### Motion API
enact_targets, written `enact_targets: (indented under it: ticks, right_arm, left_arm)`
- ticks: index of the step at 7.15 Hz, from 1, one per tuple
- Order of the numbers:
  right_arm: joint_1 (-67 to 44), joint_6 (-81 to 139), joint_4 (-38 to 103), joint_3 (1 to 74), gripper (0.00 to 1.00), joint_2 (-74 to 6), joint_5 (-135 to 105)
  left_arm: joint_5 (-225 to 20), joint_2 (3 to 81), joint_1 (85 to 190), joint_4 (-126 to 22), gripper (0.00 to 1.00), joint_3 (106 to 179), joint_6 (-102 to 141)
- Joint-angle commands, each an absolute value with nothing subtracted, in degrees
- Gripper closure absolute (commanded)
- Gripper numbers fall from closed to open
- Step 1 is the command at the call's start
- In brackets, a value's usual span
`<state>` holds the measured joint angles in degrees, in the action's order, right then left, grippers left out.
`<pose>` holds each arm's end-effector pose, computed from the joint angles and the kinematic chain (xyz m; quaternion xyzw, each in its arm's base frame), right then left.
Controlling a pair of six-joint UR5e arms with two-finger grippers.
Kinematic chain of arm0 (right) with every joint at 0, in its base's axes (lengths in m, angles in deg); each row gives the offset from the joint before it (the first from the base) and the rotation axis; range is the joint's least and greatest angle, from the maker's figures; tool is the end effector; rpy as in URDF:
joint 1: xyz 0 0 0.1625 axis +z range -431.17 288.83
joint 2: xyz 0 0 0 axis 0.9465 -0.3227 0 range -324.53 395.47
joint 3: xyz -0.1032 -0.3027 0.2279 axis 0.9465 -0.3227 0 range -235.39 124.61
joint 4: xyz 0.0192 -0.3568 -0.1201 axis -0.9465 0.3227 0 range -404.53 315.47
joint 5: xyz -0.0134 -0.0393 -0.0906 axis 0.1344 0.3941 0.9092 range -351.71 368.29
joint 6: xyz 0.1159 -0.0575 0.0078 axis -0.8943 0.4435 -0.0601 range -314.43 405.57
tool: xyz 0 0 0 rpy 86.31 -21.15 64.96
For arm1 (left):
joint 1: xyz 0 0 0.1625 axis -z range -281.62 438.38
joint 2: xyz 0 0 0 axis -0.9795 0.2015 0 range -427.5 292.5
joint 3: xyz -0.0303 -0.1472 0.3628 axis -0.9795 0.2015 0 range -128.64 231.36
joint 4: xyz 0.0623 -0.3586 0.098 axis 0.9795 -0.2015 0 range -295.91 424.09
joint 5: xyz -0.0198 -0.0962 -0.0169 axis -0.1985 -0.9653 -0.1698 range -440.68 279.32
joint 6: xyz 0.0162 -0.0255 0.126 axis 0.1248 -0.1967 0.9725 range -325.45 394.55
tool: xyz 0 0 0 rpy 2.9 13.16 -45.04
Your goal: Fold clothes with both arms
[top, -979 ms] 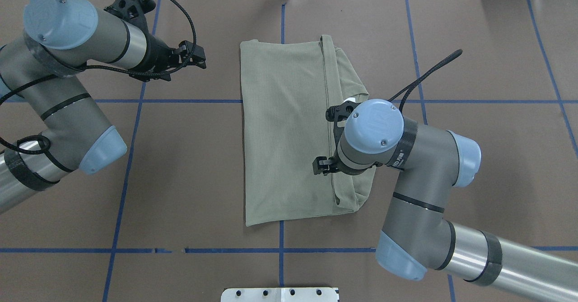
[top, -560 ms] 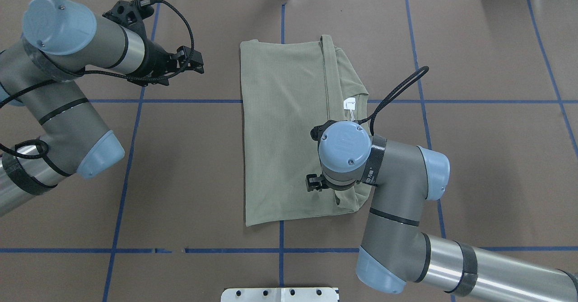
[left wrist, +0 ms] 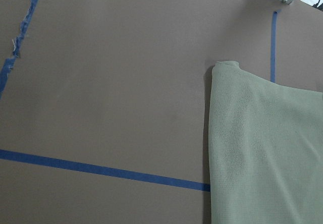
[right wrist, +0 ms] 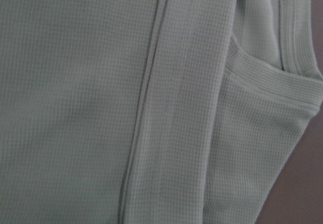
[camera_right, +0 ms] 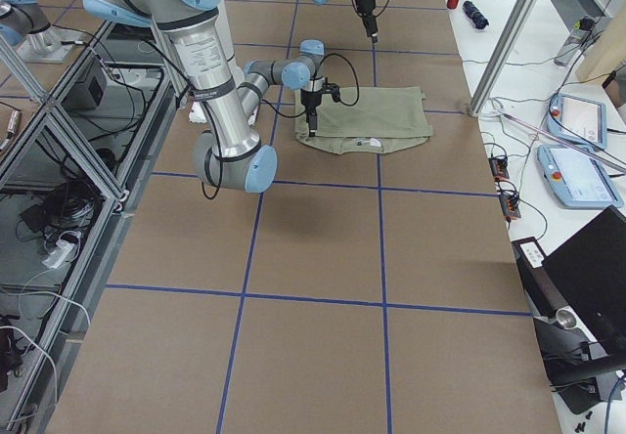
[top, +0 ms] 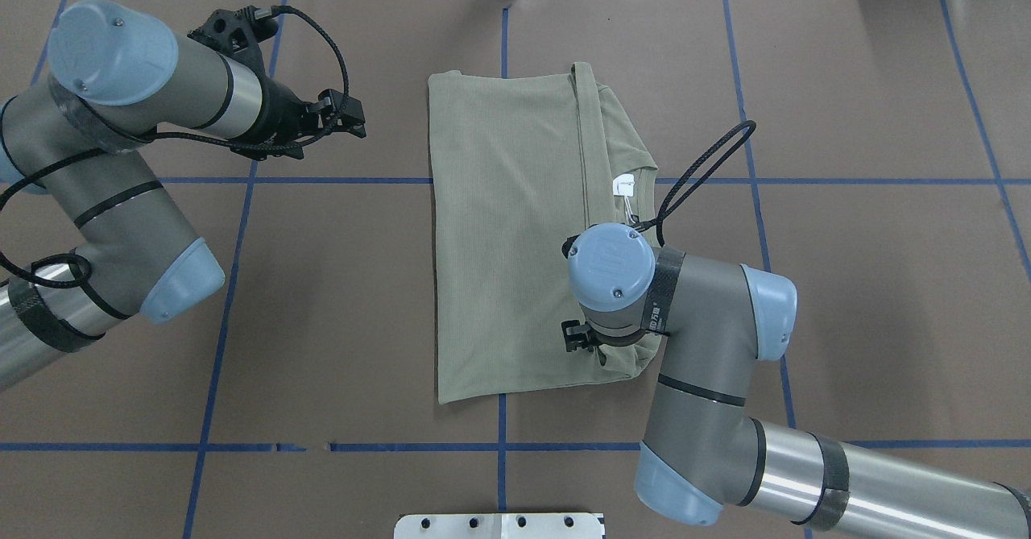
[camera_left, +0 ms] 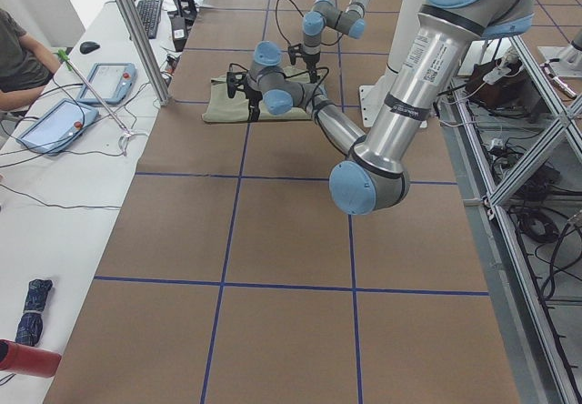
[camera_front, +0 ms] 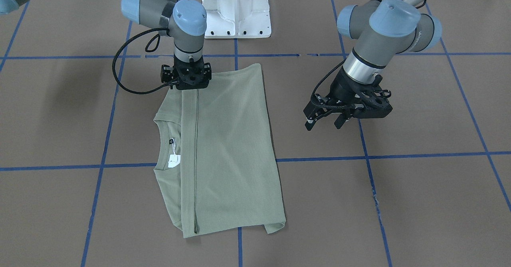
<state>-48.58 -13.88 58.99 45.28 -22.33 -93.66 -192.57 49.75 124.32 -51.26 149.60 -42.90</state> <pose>-0.5285 -0.3352 0.3166 0.0227 -0.2704 -0.0931 0.9580 0.3704 -0.5049 0.2785 0.1000 0.5137 -0.1512 0.8386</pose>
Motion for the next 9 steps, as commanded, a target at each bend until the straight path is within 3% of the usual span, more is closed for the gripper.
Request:
enact_targets:
  ticks: [1,9]
  right_arm:
    - [-49.0,-13.8,59.4,45.1,0.0,-22.4,-93.6]
    - [-46.9,-12.7,59.5,46.1,0.0,-25.1,-94.4]
  left_arm:
    - [-192.6,49.7,124.3,-51.3,0.0,149.5,-43.1]
    - [-192.7,50.3,123.4,-51.4,0.0,150.2,-44.5]
